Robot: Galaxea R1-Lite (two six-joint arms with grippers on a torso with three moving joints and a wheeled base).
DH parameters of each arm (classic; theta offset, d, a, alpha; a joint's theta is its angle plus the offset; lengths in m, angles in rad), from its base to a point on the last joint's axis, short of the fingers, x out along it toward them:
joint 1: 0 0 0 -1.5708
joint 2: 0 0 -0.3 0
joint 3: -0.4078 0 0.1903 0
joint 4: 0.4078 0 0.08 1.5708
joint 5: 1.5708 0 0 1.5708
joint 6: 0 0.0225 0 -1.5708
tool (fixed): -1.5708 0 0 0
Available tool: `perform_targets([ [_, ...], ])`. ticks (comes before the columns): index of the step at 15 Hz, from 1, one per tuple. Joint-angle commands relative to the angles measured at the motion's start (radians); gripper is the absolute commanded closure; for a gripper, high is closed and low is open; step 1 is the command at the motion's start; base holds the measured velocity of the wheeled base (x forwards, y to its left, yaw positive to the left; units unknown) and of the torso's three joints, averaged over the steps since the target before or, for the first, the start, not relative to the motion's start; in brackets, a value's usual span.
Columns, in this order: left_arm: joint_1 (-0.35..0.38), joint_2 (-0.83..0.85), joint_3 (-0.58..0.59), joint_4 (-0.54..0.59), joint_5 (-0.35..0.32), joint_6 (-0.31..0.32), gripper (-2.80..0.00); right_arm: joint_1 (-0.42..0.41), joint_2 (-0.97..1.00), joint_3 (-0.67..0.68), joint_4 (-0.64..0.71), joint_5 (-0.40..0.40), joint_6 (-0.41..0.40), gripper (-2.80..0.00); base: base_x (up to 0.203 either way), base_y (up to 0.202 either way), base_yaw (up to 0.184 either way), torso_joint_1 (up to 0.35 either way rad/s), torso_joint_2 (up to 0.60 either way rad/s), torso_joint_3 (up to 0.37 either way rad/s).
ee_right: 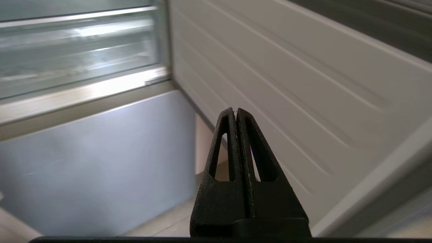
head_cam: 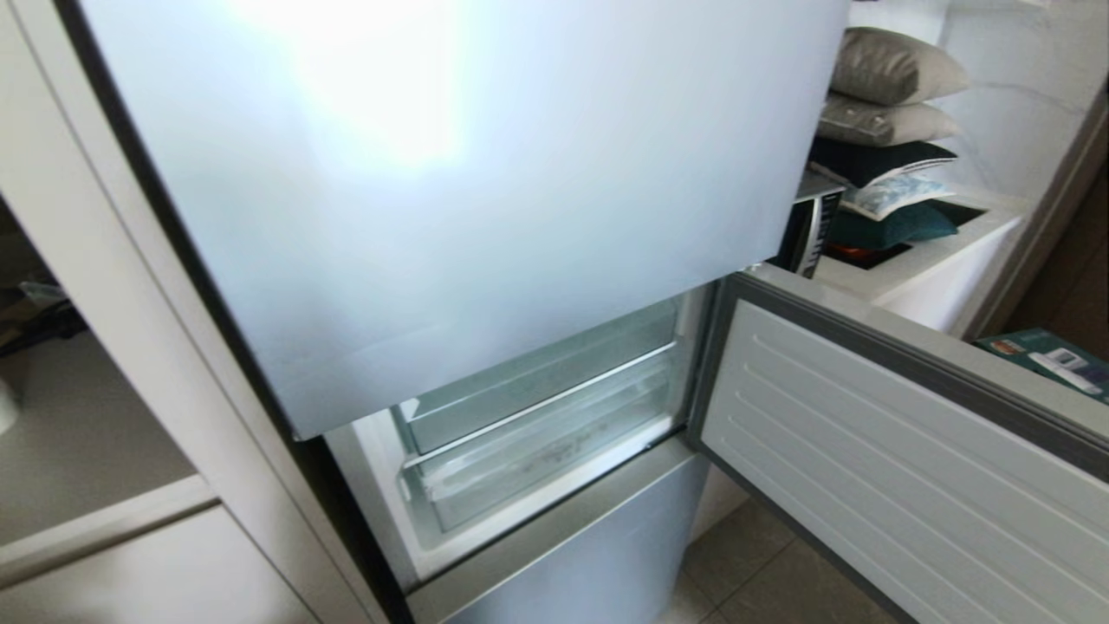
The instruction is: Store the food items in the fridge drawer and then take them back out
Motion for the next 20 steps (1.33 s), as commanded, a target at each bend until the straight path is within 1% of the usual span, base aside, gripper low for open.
perform_targets([
  [1, 0.001, 0.0, 0.0, 0.0, 0.0, 0.0, 0.0, 0.0, 0.002, 0.0, 0.0, 0.0, -0.001, 0.0, 0.0, 0.013, -0.174, 0.004, 0.0, 0.002],
  [8, 0.001, 0.0, 0.0, 0.0, 0.0, 0.0, 0.0, 0.0, 0.001, 0.0, 0.0, 0.002, 0.004, 0.0, 0.001, 0.009, -0.176, 0.002, 0.0, 0.002],
  [10, 0.0, 0.0, 0.0, 0.0, 0.0, 0.0, 0.0, 0.0, 0.002, 0.0, 0.0, 0.002, 0.007, 0.0, 0.0, 0.008, -0.121, 0.002, 0.0, 0.001],
  [20, 0.001, 0.0, 0.0, 0.0, 0.0, 0.0, 0.0, 0.0, 0.002, 0.0, 0.0, 0.002, 0.01, 0.0, 0.0, 0.0, 0.0, 0.0, 0.0, 0.0],
])
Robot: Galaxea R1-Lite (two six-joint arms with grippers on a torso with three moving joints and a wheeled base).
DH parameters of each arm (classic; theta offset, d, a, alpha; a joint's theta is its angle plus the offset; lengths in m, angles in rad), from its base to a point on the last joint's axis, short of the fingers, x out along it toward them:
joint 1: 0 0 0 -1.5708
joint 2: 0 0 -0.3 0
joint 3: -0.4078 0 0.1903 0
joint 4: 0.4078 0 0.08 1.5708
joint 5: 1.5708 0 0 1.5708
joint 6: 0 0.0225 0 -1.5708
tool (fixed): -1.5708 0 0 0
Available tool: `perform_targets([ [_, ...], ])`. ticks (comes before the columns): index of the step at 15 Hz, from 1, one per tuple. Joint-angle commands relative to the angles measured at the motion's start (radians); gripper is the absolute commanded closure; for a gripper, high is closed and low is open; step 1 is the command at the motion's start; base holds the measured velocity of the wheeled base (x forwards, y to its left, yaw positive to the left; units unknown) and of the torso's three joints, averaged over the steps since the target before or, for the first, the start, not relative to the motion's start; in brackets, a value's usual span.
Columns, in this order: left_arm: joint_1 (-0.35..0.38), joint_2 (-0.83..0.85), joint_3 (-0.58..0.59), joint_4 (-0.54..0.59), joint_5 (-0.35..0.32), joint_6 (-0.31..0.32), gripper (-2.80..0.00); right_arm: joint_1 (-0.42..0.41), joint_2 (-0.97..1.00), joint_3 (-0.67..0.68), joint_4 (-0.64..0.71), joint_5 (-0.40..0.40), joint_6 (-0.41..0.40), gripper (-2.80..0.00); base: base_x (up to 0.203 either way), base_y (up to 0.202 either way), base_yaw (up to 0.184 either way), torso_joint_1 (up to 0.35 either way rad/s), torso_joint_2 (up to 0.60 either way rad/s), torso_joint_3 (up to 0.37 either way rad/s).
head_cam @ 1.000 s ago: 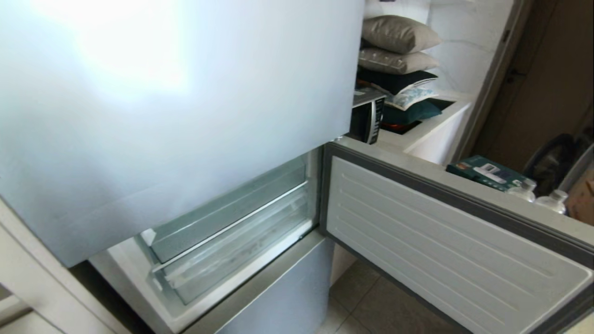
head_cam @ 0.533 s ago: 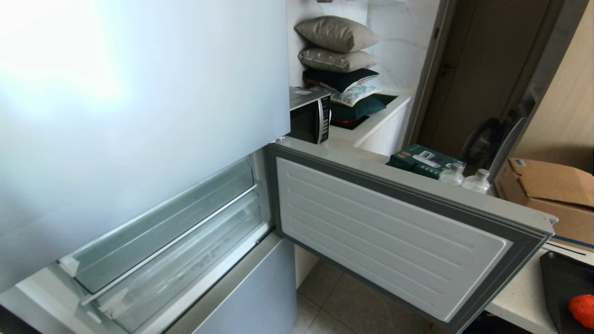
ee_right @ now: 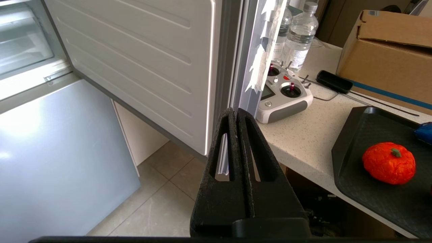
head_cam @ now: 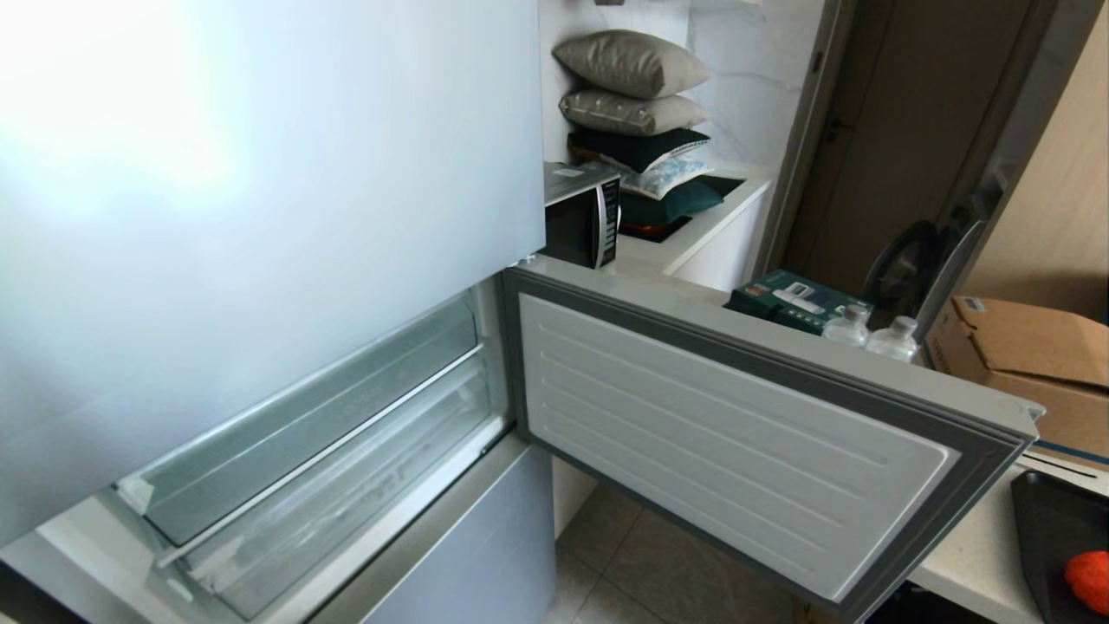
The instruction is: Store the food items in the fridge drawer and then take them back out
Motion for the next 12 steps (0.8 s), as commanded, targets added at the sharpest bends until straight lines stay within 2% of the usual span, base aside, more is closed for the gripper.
perform_targets([
  [1, 0.001, 0.0, 0.0, 0.0, 0.0, 0.0, 0.0, 0.001, 0.001, 0.0, 0.0, 0.001, -0.001, 0.0, 0.0, 0.0, 0.0, 0.0, 0.0, 0.0],
  [12, 0.001, 0.0, 0.0, 0.001, 0.0, 0.0, 0.0, 0.001, 0.001, 0.0, 0.0, 0.001, -0.002, 0.0, 0.0, 0.0, 0.0, 0.0, 0.0, 0.0],
])
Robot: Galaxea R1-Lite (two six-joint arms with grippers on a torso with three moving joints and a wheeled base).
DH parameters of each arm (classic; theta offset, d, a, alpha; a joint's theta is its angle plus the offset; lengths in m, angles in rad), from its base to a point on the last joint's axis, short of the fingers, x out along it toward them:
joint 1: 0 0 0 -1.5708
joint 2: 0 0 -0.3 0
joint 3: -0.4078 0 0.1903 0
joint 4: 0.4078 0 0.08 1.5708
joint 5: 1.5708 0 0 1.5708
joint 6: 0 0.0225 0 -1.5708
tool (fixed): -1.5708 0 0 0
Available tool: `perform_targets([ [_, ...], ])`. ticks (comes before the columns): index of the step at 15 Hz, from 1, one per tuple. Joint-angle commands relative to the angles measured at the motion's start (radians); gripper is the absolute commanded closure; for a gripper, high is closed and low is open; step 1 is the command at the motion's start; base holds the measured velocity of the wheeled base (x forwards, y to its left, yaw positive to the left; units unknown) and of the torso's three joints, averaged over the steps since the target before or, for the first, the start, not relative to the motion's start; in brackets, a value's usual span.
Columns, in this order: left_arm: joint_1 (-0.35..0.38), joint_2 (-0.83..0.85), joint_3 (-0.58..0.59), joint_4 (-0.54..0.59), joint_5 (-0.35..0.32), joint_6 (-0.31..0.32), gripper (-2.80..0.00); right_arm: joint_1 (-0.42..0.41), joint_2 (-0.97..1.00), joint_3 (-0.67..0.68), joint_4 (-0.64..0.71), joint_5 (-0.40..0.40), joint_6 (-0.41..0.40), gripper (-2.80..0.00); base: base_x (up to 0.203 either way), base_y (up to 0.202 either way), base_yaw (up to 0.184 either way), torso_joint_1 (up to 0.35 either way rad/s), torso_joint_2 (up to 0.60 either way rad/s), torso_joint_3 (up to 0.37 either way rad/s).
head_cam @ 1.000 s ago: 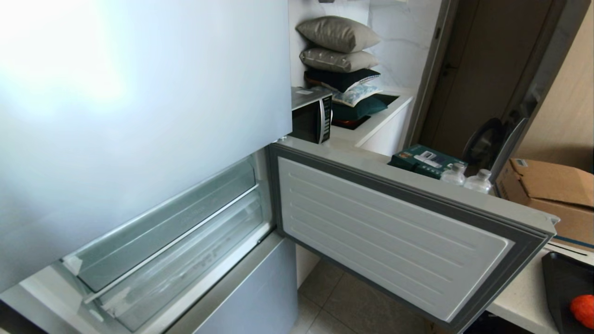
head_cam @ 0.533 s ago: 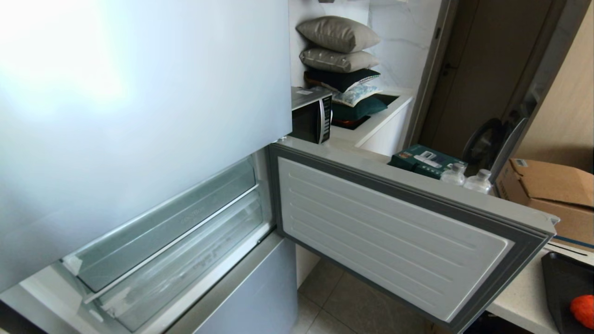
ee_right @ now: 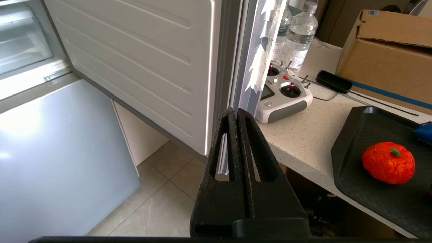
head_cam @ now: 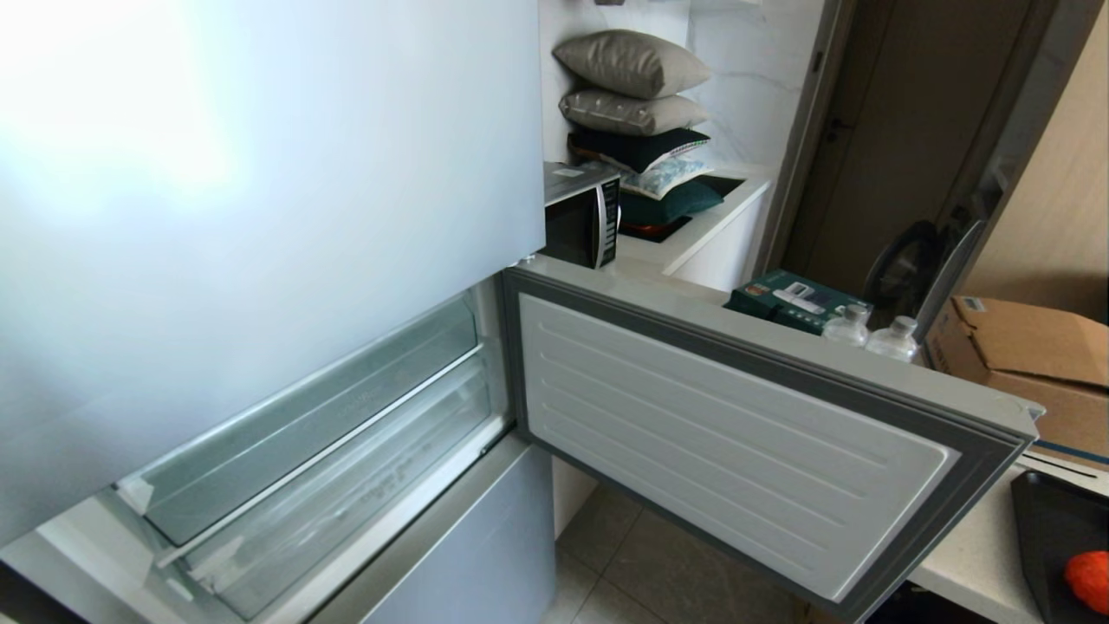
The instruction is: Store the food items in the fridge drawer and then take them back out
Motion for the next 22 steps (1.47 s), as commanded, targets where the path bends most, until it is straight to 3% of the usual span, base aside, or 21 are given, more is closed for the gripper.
perform_targets([
  [1, 0.001, 0.0, 0.0, 0.0, 0.0, 0.0, 0.0, 0.0, 0.001, 0.0, 0.0, 0.0, -0.001, 0.0, 0.0, 0.0, 0.0, 0.0, 0.0, 0.0],
  [16, 0.001, 0.0, 0.0, 0.0, 0.0, 0.0, 0.0, 0.0, 0.001, 0.0, 0.0, -0.002, 0.007, 0.0, 0.0, 0.0, 0.0, 0.031, -0.02, 0.009],
  [22, 0.001, 0.0, 0.0, 0.0, 0.0, 0.0, 0.0, 0.0, 0.001, -0.001, 0.0, -0.002, 0.013, 0.0, 0.0, 0.0, 0.0, -0.269, 0.17, -0.098],
])
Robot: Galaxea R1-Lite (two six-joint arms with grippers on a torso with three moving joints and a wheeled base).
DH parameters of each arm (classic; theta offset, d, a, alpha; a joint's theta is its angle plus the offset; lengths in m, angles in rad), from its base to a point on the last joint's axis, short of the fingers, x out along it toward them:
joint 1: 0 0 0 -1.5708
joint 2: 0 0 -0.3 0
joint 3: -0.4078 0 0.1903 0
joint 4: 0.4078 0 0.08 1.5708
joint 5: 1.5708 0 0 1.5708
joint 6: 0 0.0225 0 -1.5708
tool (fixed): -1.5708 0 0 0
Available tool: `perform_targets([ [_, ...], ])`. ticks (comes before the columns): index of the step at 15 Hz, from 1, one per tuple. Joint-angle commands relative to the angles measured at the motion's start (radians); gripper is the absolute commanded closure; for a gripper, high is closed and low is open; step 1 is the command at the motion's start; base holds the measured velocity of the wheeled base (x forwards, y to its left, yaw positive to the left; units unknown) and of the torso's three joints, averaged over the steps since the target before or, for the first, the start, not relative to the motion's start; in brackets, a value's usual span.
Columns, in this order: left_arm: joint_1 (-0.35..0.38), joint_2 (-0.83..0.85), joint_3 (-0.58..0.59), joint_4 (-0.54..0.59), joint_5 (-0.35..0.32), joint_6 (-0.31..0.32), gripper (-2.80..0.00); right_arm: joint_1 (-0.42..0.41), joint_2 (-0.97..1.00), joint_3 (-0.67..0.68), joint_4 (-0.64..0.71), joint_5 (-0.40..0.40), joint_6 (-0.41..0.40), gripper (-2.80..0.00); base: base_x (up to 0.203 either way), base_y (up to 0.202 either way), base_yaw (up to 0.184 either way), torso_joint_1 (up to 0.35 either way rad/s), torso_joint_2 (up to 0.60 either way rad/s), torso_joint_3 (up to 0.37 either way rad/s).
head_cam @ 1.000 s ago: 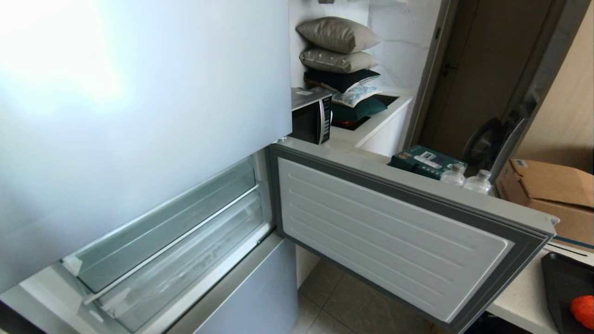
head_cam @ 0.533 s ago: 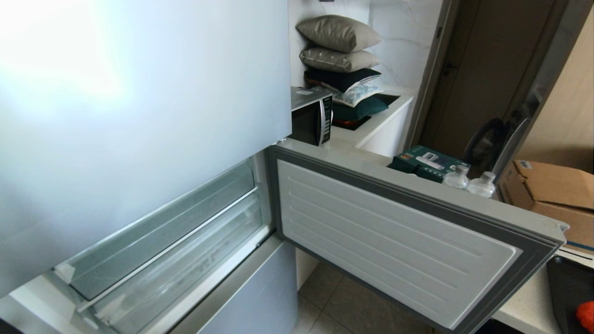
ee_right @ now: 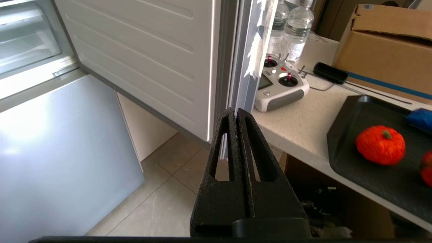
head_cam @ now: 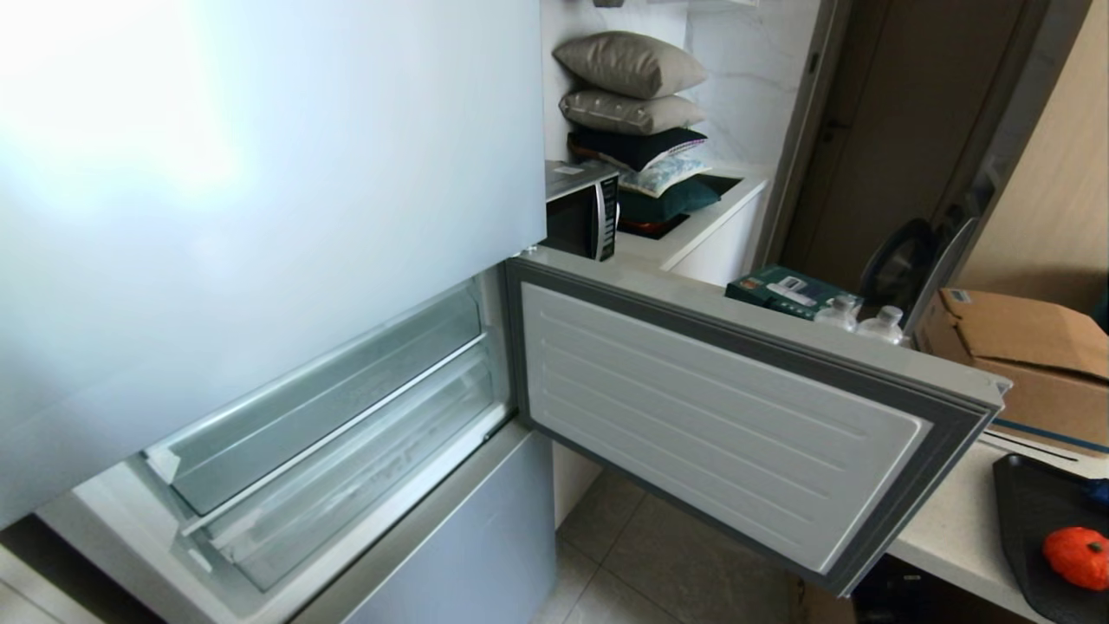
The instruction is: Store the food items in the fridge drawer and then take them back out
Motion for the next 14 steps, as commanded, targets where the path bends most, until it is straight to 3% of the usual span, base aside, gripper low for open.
perform_targets([
  [1, 0.001, 0.0, 0.0, -0.001, 0.0, 0.0, 0.0, 0.0, 0.001, 0.0, -0.001, 0.0, 0.001, 0.0, 0.0, 0.0, 0.0, -0.293, 0.13, -0.169],
  [7, 0.001, 0.0, 0.0, -0.001, 0.0, 0.0, 0.0, 0.0, 0.001, 0.0, -0.001, -0.001, 0.012, 0.0, 0.0, 0.0, 0.0, -0.237, 0.07, -0.168],
  [14, 0.001, 0.0, 0.0, -0.001, 0.0, -0.001, 0.0, 0.0, 0.001, 0.0, -0.001, -0.001, 0.01, 0.0, 0.0, 0.0, 0.0, -0.01, 0.0, -0.012],
])
